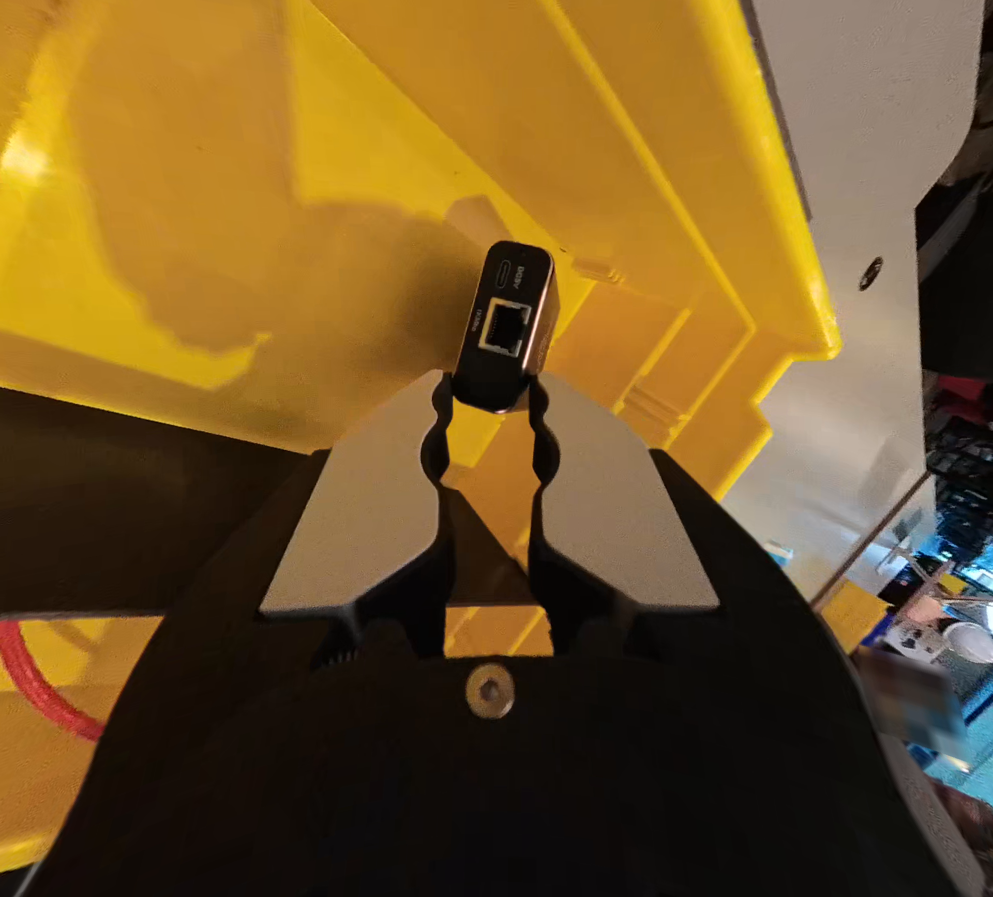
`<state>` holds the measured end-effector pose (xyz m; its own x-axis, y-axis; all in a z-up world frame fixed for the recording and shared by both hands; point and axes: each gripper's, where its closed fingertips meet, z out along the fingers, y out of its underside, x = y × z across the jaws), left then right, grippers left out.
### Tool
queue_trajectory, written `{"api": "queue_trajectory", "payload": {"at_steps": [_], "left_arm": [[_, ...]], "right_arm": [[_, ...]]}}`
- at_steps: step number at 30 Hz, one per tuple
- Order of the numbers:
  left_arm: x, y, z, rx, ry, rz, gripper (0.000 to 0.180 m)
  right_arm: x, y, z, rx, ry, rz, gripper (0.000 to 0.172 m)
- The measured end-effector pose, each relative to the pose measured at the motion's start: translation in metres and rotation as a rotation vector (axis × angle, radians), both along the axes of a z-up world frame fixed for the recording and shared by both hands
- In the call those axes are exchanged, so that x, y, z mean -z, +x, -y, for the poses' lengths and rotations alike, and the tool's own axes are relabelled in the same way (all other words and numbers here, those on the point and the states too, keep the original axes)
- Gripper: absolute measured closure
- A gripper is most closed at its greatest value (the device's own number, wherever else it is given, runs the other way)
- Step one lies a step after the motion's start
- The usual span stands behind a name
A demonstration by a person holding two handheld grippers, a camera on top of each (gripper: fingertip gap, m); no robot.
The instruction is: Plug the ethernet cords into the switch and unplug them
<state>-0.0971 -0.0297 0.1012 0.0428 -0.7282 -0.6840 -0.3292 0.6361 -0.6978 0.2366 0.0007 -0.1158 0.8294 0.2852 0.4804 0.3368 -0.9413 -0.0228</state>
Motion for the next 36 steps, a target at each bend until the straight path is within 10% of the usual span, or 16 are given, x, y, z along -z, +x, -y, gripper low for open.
{"api": "queue_trajectory", "payload": {"at_steps": [9,15,25,29,36], "left_arm": [[-0.004,-0.004,0.001,-0.008,0.014,0.008,0.116],[-0.009,-0.008,0.001,-0.002,0.010,0.029,0.117],[-0.010,-0.011,-0.008,-0.022,0.010,0.032,0.117],[-0.014,-0.018,-0.014,-0.040,0.021,0.036,0.117],[-0.025,-0.033,-0.012,-0.032,0.010,0.072,0.120]], "right_arm": [[0.023,-0.026,-0.001,0.157,0.004,-0.338,0.144],[-0.031,-0.044,-0.018,0.248,0.306,-0.752,0.147],[-0.138,-0.180,0.030,-0.380,0.727,-0.655,0.130],[-0.110,-0.277,0.058,-0.582,0.620,-0.789,0.130],[-0.008,-0.294,0.038,-0.359,0.326,-0.684,0.139]]}}
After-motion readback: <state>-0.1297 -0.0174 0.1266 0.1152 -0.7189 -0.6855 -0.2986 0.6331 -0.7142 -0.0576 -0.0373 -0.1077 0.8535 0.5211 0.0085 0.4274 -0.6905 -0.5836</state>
